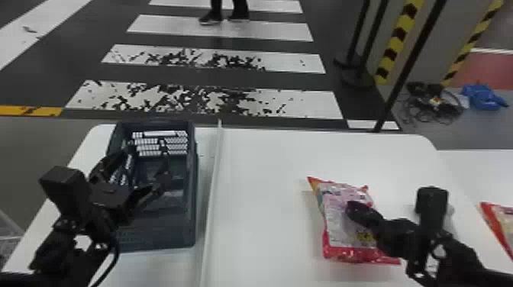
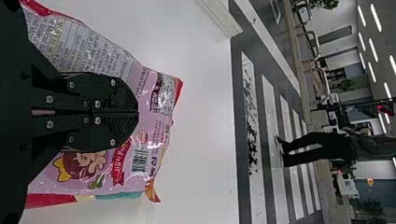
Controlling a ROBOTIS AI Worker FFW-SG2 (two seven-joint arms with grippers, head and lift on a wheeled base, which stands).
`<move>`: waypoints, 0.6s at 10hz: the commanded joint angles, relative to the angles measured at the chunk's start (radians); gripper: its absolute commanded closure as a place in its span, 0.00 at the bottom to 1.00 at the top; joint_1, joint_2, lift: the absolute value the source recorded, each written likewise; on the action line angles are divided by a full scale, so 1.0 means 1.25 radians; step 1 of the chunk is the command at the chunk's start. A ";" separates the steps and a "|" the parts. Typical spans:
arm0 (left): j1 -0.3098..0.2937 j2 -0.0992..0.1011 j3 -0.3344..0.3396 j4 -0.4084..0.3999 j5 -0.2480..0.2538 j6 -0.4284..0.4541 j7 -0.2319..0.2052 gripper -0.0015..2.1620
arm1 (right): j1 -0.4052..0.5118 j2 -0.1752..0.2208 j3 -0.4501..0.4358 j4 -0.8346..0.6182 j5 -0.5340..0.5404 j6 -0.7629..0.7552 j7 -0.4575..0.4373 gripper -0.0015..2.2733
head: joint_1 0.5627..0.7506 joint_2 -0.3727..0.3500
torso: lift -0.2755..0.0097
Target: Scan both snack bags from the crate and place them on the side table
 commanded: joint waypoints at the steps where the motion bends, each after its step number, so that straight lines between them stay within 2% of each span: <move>1: 0.000 0.000 0.000 0.000 0.000 0.000 0.000 0.05 | 0.008 0.002 0.010 0.015 0.002 -0.022 -0.001 0.99 | 0.70 0.43 | 0.62; 4: -0.001 0.000 0.000 0.005 0.000 -0.005 0.000 0.05 | 0.016 0.002 0.020 0.032 0.011 -0.061 -0.007 0.99 | 0.70 0.45 | 0.62; 6: 0.000 0.002 0.000 0.005 0.000 -0.010 -0.001 0.05 | 0.044 0.002 0.021 -0.031 0.014 -0.058 -0.011 0.99 | 0.70 0.45 | 0.62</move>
